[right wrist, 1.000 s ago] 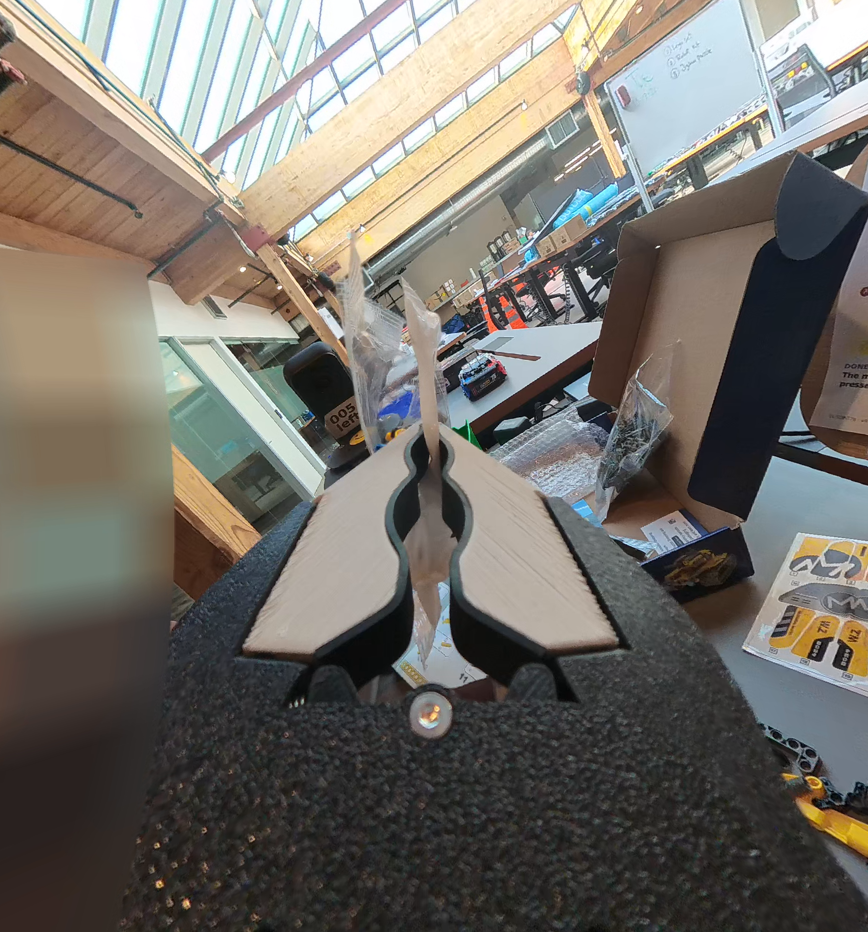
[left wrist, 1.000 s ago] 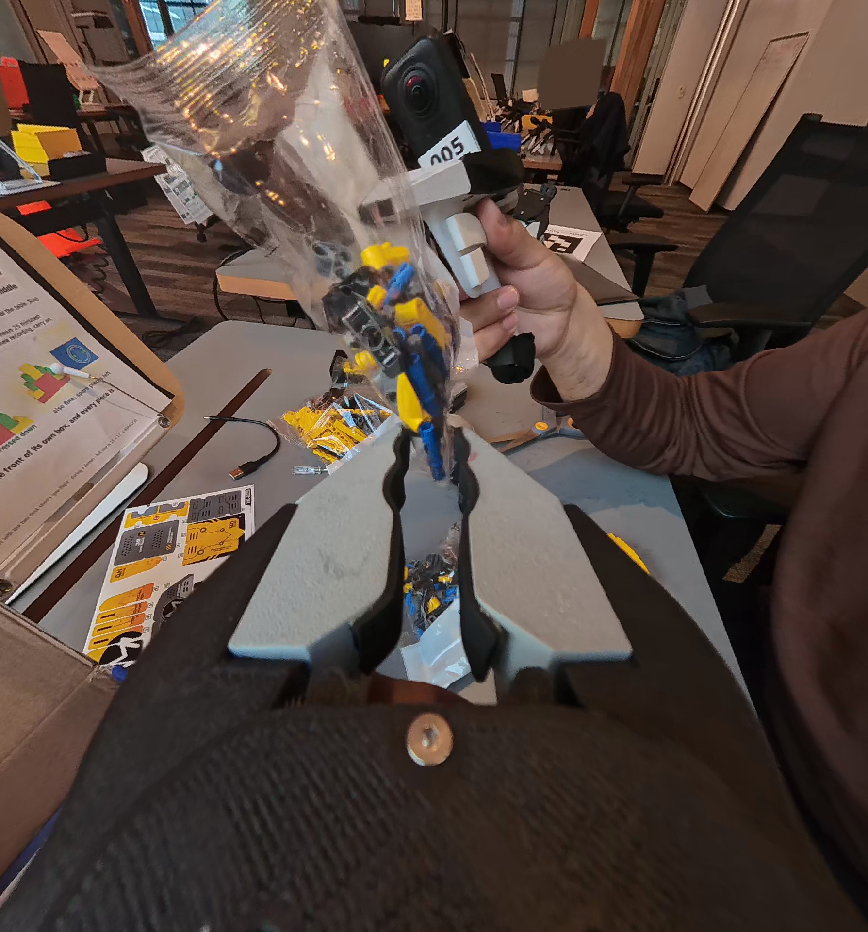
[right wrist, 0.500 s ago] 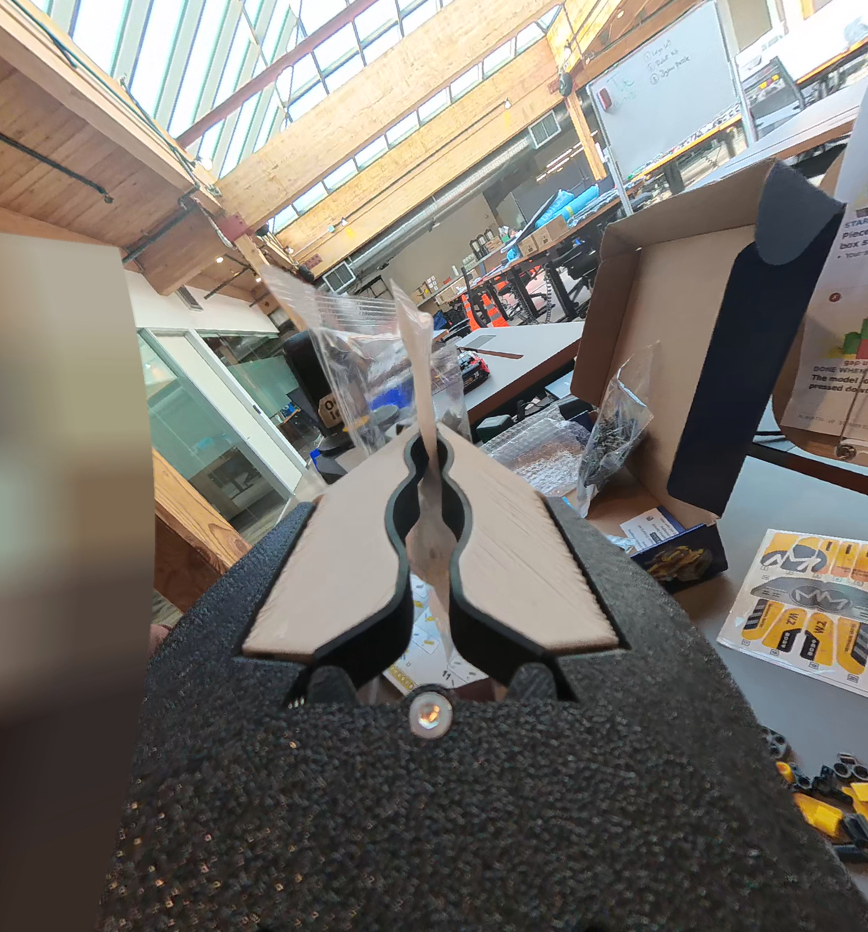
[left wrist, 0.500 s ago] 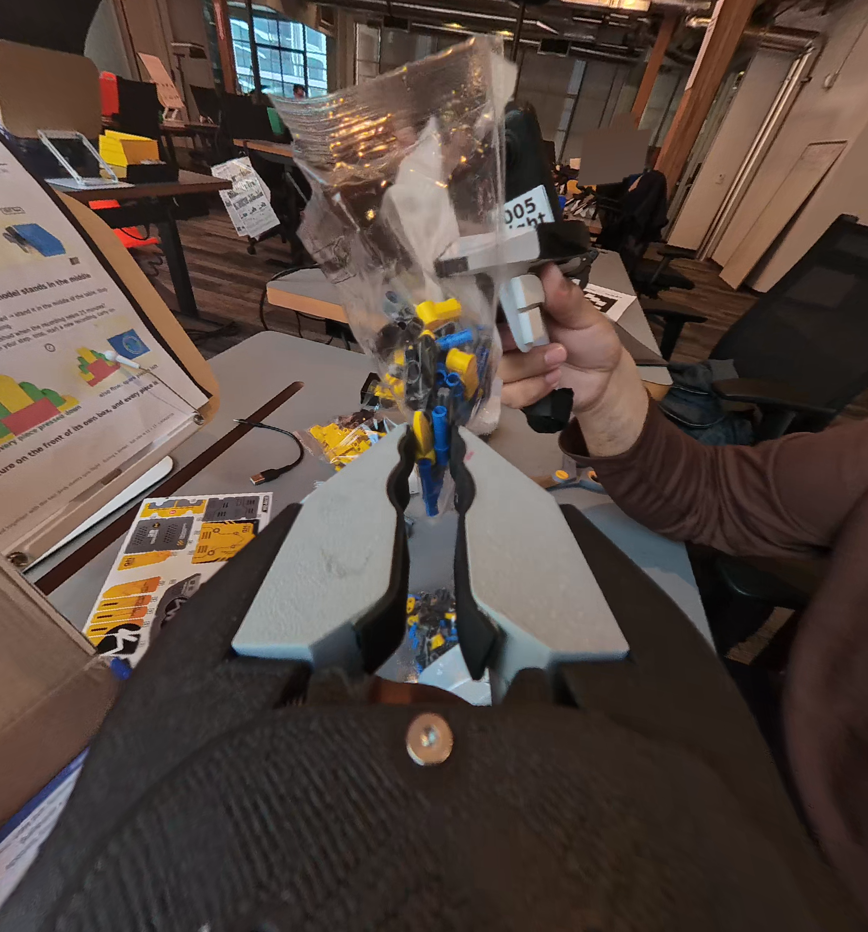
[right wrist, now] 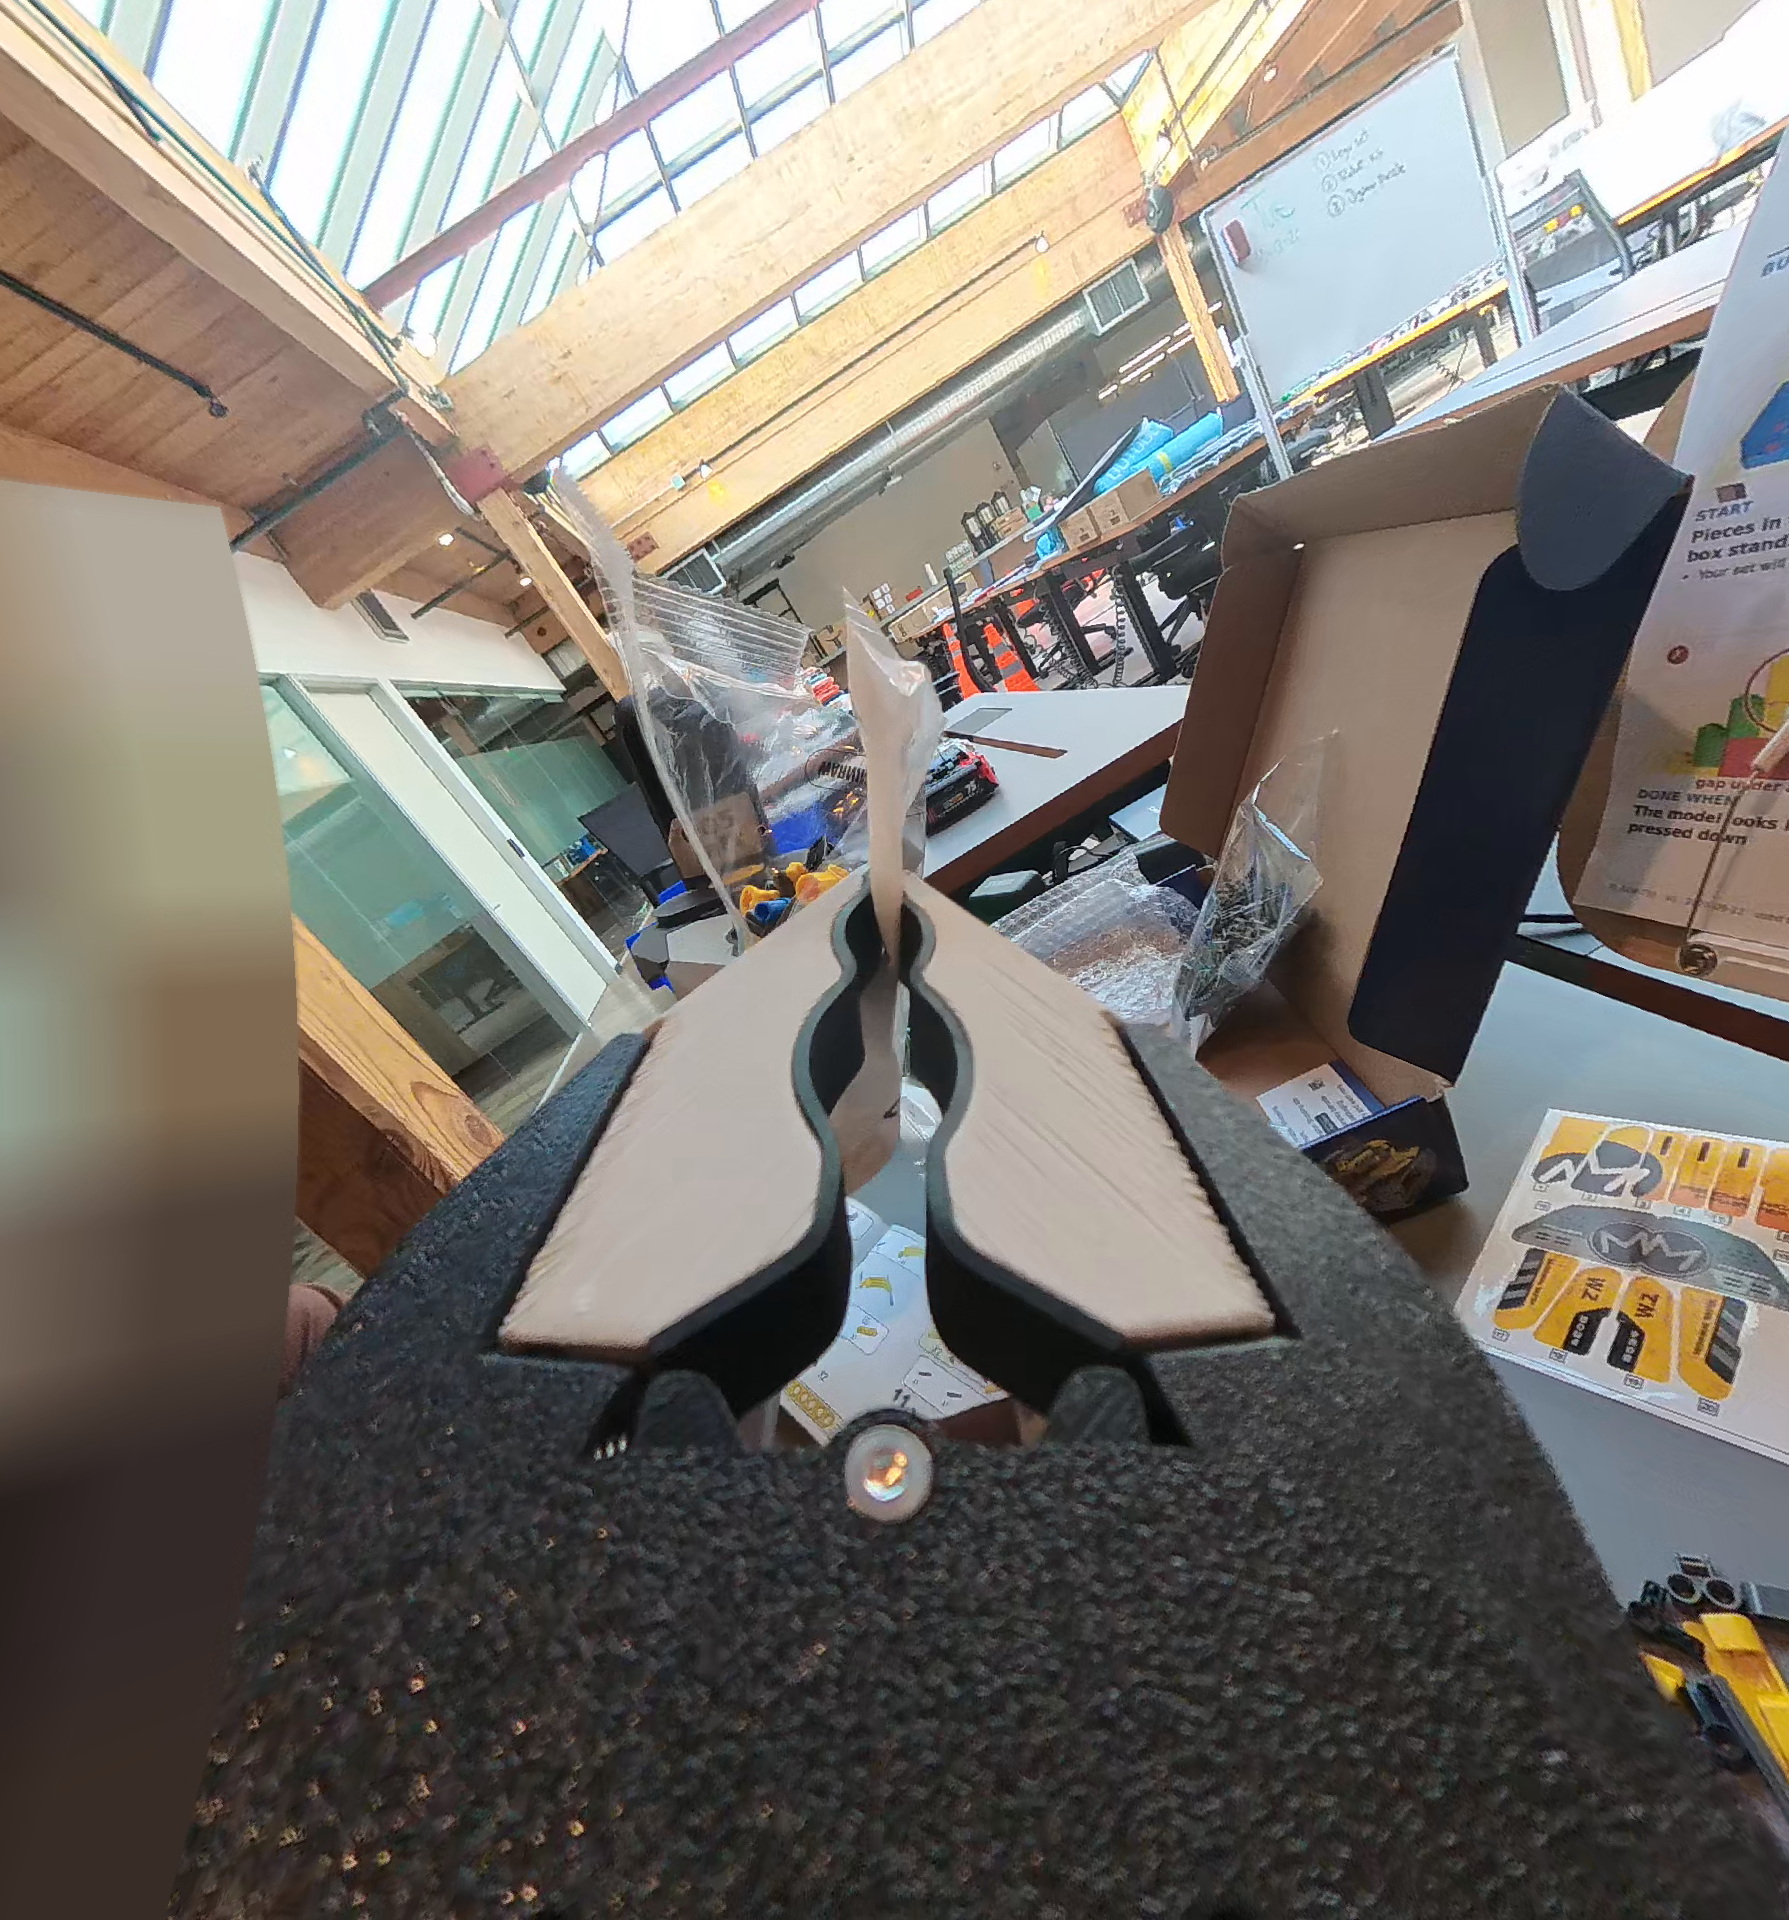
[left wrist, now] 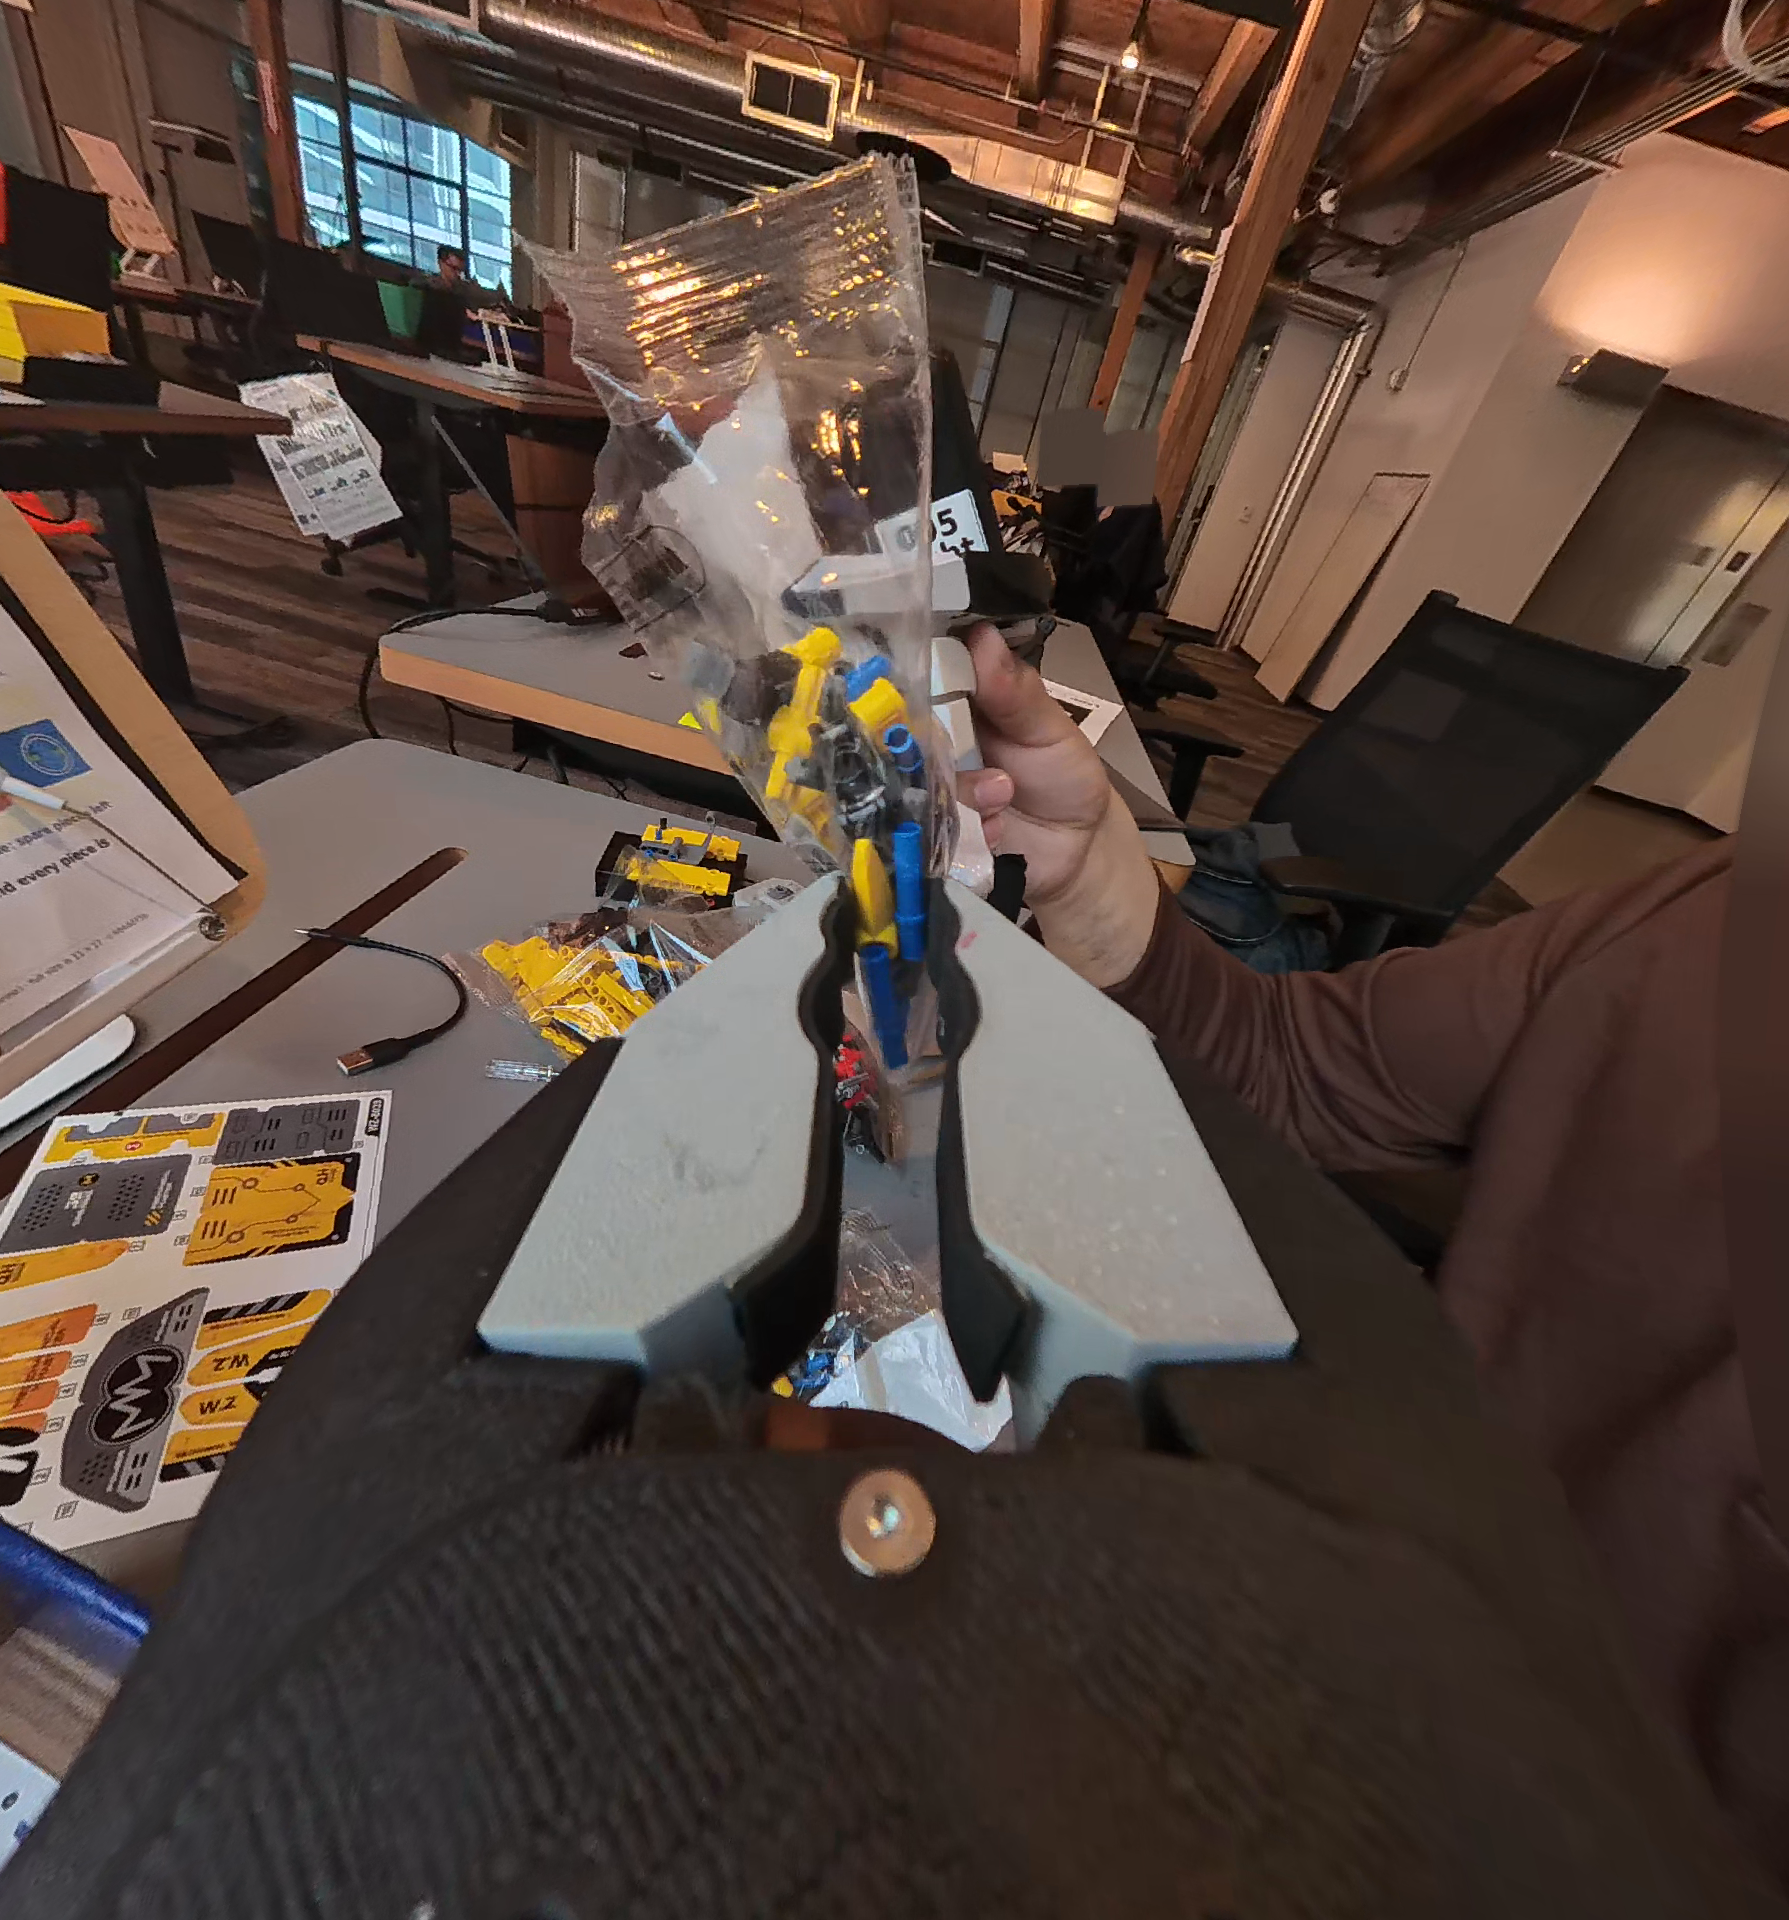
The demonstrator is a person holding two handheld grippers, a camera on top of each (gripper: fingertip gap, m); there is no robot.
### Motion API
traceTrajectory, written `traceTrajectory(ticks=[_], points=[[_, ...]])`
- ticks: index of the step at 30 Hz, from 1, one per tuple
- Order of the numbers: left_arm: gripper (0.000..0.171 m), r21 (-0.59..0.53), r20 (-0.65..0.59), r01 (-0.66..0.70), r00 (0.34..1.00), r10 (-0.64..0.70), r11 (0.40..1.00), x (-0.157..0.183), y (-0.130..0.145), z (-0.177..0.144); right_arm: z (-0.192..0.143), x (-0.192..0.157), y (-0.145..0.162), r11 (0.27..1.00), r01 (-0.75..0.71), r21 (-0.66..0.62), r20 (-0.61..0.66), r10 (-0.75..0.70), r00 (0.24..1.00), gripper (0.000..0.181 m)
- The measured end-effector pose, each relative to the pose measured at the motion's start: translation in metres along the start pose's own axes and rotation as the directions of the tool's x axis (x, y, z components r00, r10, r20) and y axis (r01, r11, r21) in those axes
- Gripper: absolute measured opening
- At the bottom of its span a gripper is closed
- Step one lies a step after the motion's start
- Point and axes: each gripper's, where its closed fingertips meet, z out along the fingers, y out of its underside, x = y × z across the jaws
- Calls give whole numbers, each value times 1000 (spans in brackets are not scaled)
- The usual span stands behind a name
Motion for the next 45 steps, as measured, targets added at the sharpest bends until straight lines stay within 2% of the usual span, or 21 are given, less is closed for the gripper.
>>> traceTrajectory(ticks=[9, 13, 14, 18, 19, 21, 23, 28, 31, 34, 37, 43, 45], points=[[10, -21, 121, -7, 993, 10, 1000, -21, 3, -2, 4, -11, 6, 1000, 14, -25, 45, -13, 999, 0], [11, -34, 108, -9, 994, 13, 999, -20, 6, -3, 6, -12, 9, 999, 28, -41, 48, -26, 998, 0], [13, -36, 97, -16, 995, 19, 999, -17, 6, -3, 5, -11, 9, 999, 28, -38, 46, -26, 999, 0], [41, -63, 95, -63, 993, 68, 996, -11, 10, -1, 8, -15, 14, 997, 47, -62, 63, -44, 997, 0], [41, -73, 101, -71, 992, 78, 995, -11, 11, 1, 10, -16, 17, 996, 57, -72, 65, -52, 996, 0], [25, -79, 132, -84, 987, 94, 993, -16, 12, 3, 14, -20, 23, 993, 72, -93, 82, -65, 995, 0], [17, -101, 151, -88, 983, 103, 991, -20, 15, 3, 16, -20, 27, 990, 90, -111, 83, -81, 993, 0], [18, -268, 272, -142, 938, 217, 953, -44, 38, -3, 15, 11, 49, 935, 250, -250, -37, -267, 963, 0], [41, -335, 326, -110, 918, 224, 936, -59, 51, -7, 18, 32, 64, 882, 319, -347, -110, -376, 920, 0], [55, -315, 404, -73, 892, 203, 946, -75, 46, -20, 21, 55, 76, 831, 359, -424, -190, -469, 863, 0], [60, -305, 453, -60, 869, 201, 950, -83, 42, -31, 24, 73, 79, 797, 391, -461, -263, -544, 797, 0], [55, -234, 521, -73, 833, 188, 970, -91, 25, -43, 28, 99, 85, 813, 360, -457, -369, -542, 755, 0], [55, -230, 537, -74, 822, 190, 970, -93, 23, -47, 31, 107, 90, 837, 327, -438, -396, -506, 766, 0]])
